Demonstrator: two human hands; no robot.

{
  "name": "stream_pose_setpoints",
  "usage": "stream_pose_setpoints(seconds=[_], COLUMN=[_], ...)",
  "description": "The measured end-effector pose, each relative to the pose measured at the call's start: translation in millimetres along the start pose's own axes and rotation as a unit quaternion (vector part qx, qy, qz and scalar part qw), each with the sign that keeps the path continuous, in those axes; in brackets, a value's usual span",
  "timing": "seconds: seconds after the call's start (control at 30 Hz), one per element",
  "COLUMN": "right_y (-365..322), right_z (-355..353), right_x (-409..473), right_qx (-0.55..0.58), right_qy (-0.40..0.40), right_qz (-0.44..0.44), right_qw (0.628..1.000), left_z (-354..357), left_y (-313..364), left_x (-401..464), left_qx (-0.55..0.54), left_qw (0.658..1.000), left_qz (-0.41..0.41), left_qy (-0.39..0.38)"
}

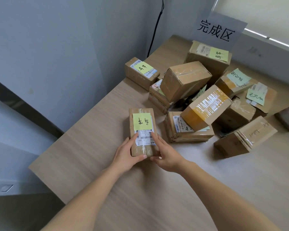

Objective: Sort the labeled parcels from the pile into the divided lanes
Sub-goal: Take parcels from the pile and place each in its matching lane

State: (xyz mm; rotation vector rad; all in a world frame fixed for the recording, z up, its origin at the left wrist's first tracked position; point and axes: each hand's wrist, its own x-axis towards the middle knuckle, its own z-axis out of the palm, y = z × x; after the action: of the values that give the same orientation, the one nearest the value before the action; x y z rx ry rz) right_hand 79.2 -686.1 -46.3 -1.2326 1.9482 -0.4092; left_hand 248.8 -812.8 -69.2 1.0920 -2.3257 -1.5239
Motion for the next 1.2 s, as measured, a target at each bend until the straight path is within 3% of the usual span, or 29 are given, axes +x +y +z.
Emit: stream_pose_setpoints(seconds=[0.27,0.57,0.9,1.2], right_y=[-17,-117,-222,-236], right_z=[-10,-76,-143,-172], right_x=[-21,-101,-305,-538], right_qx=[-0.011,-0.045,-0.112,-0.127], right_qy=[0.028,0.103,0.255,0.393], right_qz=[-0.035,-0.046,0.013,0.114], right_qw=[0.999,0.993,0.96,0.903], left_z=[-11,-80,-119,-53], left_y=[26,129,294,450], left_x=[-22,-67,-177,-306], left_qx=[0.016,0.07,0.139,0.114], left_qw=[1.0,0.992,0.947,0.885], left_qz=[0.017,0.102,0.29,0.439], left_qy=[0.002,0.024,-0.023,-0.105])
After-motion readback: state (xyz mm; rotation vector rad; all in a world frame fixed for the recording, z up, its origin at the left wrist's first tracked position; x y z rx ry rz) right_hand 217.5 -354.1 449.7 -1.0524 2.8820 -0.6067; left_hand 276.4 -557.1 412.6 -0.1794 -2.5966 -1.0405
